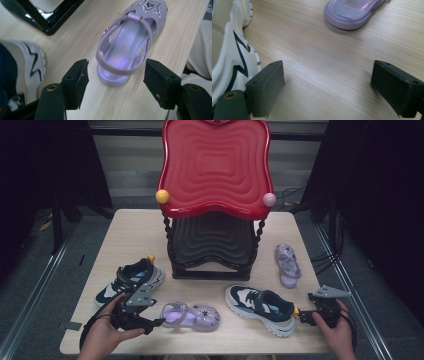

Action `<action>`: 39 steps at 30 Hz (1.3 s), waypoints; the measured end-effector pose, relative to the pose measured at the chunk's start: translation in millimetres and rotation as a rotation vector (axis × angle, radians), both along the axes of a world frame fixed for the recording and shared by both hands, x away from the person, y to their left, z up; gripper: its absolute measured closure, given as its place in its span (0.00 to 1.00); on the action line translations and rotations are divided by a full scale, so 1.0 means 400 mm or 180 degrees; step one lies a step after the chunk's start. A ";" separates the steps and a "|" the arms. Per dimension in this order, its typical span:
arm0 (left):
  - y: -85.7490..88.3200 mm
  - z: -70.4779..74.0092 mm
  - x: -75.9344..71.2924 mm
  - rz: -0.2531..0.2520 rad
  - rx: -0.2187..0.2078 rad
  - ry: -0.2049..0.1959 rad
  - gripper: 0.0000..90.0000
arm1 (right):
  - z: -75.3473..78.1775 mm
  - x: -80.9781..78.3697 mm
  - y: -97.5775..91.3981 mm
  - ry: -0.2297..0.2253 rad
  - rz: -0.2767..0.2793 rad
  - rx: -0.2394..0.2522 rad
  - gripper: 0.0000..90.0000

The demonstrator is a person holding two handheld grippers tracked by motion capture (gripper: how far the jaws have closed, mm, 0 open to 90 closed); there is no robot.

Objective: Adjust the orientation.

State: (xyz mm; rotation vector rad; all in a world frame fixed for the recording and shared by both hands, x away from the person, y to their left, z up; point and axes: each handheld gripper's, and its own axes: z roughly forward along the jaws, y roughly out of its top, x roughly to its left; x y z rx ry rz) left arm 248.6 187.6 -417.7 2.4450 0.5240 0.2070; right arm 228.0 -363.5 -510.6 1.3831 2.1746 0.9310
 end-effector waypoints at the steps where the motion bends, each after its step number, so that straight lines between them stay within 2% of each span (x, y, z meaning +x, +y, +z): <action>1: 0.000 0.000 0.000 0.0000 0.0000 0.0000 0.41 | 0.000 0.000 0.000 0.0000 -0.0001 0.0000 0.12; 5: -0.028 0.004 0.025 -0.0060 0.0078 0.0036 0.45 | 0.000 0.000 0.000 0.0000 0.0001 0.0000 0.12; 7: -0.047 -0.009 0.042 -0.0160 0.0103 0.0103 0.47 | 0.000 0.000 0.000 -0.0001 0.0001 0.0000 0.12; 10: -0.064 -0.028 0.056 -0.0182 0.0163 0.0084 0.48 | 0.000 0.000 0.000 0.0006 -0.0006 0.0001 0.12; 11: -0.064 -0.028 0.056 -0.0182 0.0163 0.0084 0.49 | 0.000 0.000 0.000 0.0006 -0.0006 0.0001 0.12; 12: -0.071 -0.040 0.066 -0.0190 0.0063 0.0106 0.49 | 0.000 0.000 0.000 0.0006 -0.0006 0.0001 0.12; 14: -0.075 -0.046 0.069 -0.0221 0.0038 0.0121 0.53 | 0.000 0.000 0.000 0.0008 -0.0007 0.0001 0.12; 15: -0.082 -0.055 0.075 -0.0223 0.0042 0.0075 0.54 | 0.000 0.000 0.000 0.0008 -0.0007 0.0002 0.12; 16: -0.087 -0.065 0.081 -0.0190 -0.0009 0.0100 0.57 | 0.000 0.000 0.001 0.0012 -0.0011 0.0002 0.12; 18: -0.091 -0.072 0.086 -0.0220 0.0040 0.0130 0.61 | 0.000 0.000 0.001 0.0013 -0.0011 0.0002 0.12; 19: -0.091 -0.072 0.086 -0.0220 0.0040 0.0130 0.66 | 0.000 0.000 0.001 0.0013 -0.0011 0.0002 0.12; 21: -0.091 -0.075 0.085 -0.0087 0.0111 0.0089 0.77 | 0.000 0.000 0.000 0.0007 -0.0005 0.0002 0.12; 22: -0.086 -0.072 0.089 0.0017 0.0084 0.0198 0.83 | 0.000 0.000 0.000 0.0010 -0.0007 0.0002 0.12; 23: -0.086 -0.072 0.089 0.0090 0.0096 0.0289 0.86 | 0.000 0.000 0.000 0.0010 -0.0007 0.0002 0.12; 24: -0.086 -0.072 0.089 0.0090 0.0096 0.0289 0.88 | 0.000 0.000 0.000 0.0010 -0.0007 0.0002 0.12; 25: -0.085 -0.070 0.086 0.0113 0.0167 0.0274 0.90 | 0.000 0.000 0.000 0.0007 -0.0004 0.0001 0.12; 26: -0.087 -0.069 0.082 0.0191 0.0142 0.0321 0.91 | 0.001 0.000 0.001 0.0014 -0.0011 0.0002 0.12; 28: -0.090 -0.068 0.076 0.0253 0.0155 0.0291 0.92 | 0.000 0.000 0.000 0.0007 -0.0004 0.0001 0.12; 29: -0.089 -0.067 0.073 0.0327 0.0088 0.0295 0.93 | 0.001 0.000 0.001 0.0015 -0.0012 0.0003 0.12; 31: -0.083 -0.065 0.067 0.0455 0.0032 0.0208 0.93 | 0.000 0.000 0.000 0.0007 -0.0004 0.0001 0.12; 33: -0.073 -0.065 0.064 0.0640 -0.0046 0.0207 0.93 | 0.000 0.000 0.000 0.0010 -0.0007 0.0002 0.12; 35: -0.063 -0.067 0.060 0.0833 -0.0129 0.0252 0.93 | 0.000 0.000 0.000 0.0010 -0.0007 0.0001 0.12; 36: -0.060 -0.067 0.058 0.0984 -0.0156 0.0302 0.93 | 0.000 0.000 0.000 0.0010 -0.0007 0.0002 0.12; 38: -0.066 -0.070 0.048 0.1108 -0.0099 0.0354 0.93 | 0.000 0.000 0.001 0.0013 -0.0009 0.0002 0.12; 39: -0.073 -0.074 0.041 0.1224 -0.0142 0.0381 0.92 | 0.001 0.000 0.001 0.0014 -0.0010 0.0002 0.12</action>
